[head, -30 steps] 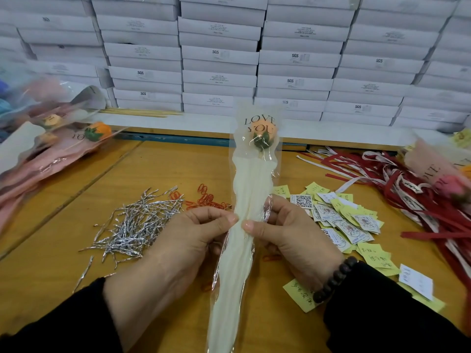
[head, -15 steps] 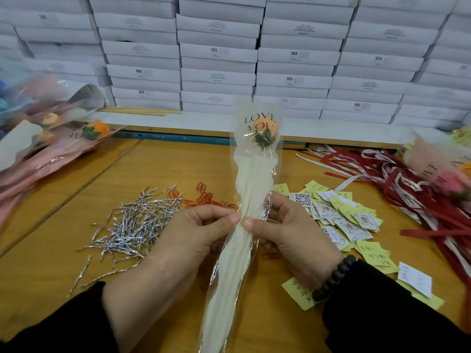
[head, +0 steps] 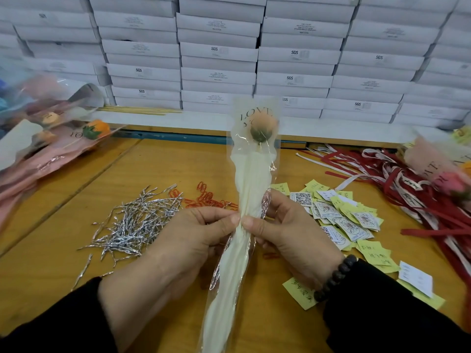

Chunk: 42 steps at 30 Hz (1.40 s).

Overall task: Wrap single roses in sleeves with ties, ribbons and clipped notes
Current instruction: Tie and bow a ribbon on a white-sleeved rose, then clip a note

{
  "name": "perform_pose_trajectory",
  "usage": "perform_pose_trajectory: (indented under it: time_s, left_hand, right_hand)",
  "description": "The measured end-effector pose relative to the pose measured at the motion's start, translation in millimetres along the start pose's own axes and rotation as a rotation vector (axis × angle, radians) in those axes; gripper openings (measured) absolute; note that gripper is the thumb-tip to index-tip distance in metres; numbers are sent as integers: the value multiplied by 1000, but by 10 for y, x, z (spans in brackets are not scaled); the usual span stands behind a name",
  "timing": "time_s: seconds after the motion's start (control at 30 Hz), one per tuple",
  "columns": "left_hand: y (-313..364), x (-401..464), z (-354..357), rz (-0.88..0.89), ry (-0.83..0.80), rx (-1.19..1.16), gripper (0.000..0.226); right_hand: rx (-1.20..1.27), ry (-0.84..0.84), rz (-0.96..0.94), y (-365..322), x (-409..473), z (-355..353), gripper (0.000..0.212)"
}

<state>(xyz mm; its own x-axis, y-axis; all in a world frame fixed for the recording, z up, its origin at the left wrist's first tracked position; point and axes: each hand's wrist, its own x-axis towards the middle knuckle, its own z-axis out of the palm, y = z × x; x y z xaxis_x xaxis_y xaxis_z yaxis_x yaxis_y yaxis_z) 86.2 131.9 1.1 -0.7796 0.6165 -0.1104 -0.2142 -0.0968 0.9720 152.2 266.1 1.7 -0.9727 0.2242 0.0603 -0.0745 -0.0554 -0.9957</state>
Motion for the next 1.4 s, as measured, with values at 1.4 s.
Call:
perform_pose_trajectory:
  time_s: [1.4]
  left_hand:
    - [-15, -53, 55, 185, 30, 132, 13]
  right_hand:
    - [-69, 58, 68, 24, 1, -8, 12]
